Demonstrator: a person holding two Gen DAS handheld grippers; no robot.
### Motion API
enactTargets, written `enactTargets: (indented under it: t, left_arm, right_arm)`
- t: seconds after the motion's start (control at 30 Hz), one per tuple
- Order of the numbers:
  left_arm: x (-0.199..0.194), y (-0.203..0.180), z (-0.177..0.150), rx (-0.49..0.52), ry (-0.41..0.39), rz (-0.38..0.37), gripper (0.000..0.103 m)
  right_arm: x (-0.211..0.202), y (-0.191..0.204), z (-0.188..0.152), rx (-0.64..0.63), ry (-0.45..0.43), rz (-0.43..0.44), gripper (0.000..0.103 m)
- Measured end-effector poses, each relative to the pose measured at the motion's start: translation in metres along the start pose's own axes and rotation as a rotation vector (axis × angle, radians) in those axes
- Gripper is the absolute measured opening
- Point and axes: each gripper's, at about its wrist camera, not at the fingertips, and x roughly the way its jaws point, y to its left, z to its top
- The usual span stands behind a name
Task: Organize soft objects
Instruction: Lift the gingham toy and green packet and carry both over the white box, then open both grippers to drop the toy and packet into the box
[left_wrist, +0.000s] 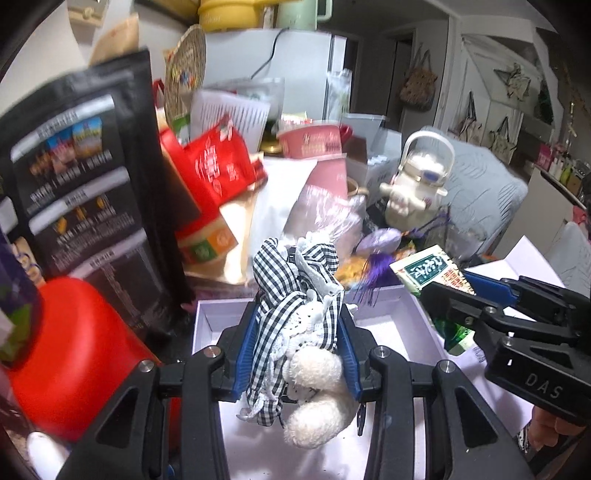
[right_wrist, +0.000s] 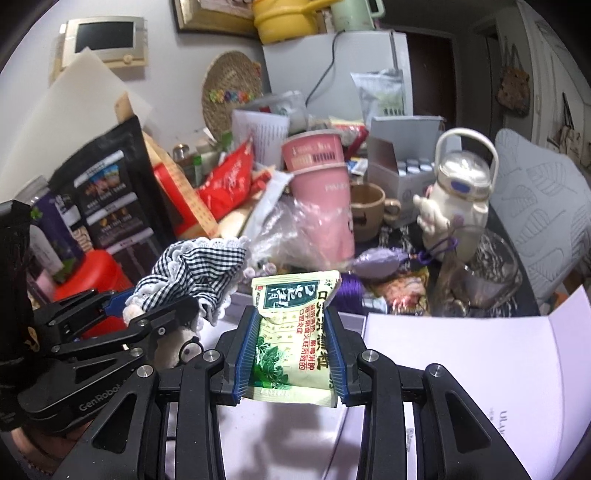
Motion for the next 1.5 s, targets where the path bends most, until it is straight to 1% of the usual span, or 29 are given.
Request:
enactTargets:
  t: [0.1, 0.2, 0.4, 0.47, 0.57, 0.67, 0.7, 0.73, 0.77, 0.87, 0.93, 1.27, 1.5]
  left_arm:
    - [0.012, 0.002, -0.003, -0.006, 0.035, 0.005, 0.040]
    - [0.020, 0.006, -0.004, -0.020, 0.069, 0.001, 0.040]
    - [0.032, 0.011, -0.007, -0.045, 0.119, 0.013, 0.040]
    - [0.034, 0.011, -0.008, -0.043, 0.123, 0.014, 0.040]
    - [0.033, 0.008, -0.007, -0.028, 0.117, 0.010, 0.040]
    - [0.030, 0.005, -0.004, -0.009, 0.107, 0.018, 0.041]
    - [0.029, 0.004, -0.004, -0.005, 0.106, 0.024, 0.044]
    - [0.029, 0.004, -0.003, -0.003, 0.105, 0.032, 0.049]
    - [0.027, 0.003, -0.003, -0.002, 0.101, 0.041, 0.051]
    - [0.022, 0.001, -0.001, 0.009, 0.074, 0.063, 0.063]
    - [0.016, -0.002, 0.000, 0.017, 0.051, 0.075, 0.077]
    - [-0.007, -0.009, 0.006, 0.022, 0.000, 0.071, 0.078]
    - [-0.043, -0.014, 0.010, 0.021, -0.050, 0.066, 0.078]
  right_arm:
    - [0.010, -0.002, -0.004, 0.001, 0.030, -0.013, 0.035]
    - [0.019, -0.005, -0.006, 0.020, 0.056, 0.004, 0.035]
    - [0.034, -0.011, -0.009, 0.060, 0.092, -0.006, 0.037]
    - [0.038, -0.014, -0.010, 0.069, 0.102, -0.011, 0.037]
    - [0.040, -0.016, -0.011, 0.078, 0.112, -0.025, 0.037]
    - [0.040, -0.017, -0.011, 0.082, 0.114, -0.032, 0.049]
    - [0.039, -0.018, -0.011, 0.085, 0.110, -0.031, 0.053]
    - [0.039, -0.019, -0.011, 0.088, 0.108, -0.029, 0.054]
    - [0.038, -0.019, -0.011, 0.089, 0.110, -0.030, 0.054]
    - [0.036, -0.022, -0.011, 0.094, 0.111, -0.039, 0.054]
    - [0.033, -0.023, -0.010, 0.094, 0.107, -0.043, 0.054]
    - [0.009, -0.020, -0.007, 0.076, 0.065, -0.069, 0.054]
    - [-0.024, -0.013, -0.001, 0.068, 0.018, -0.076, 0.054]
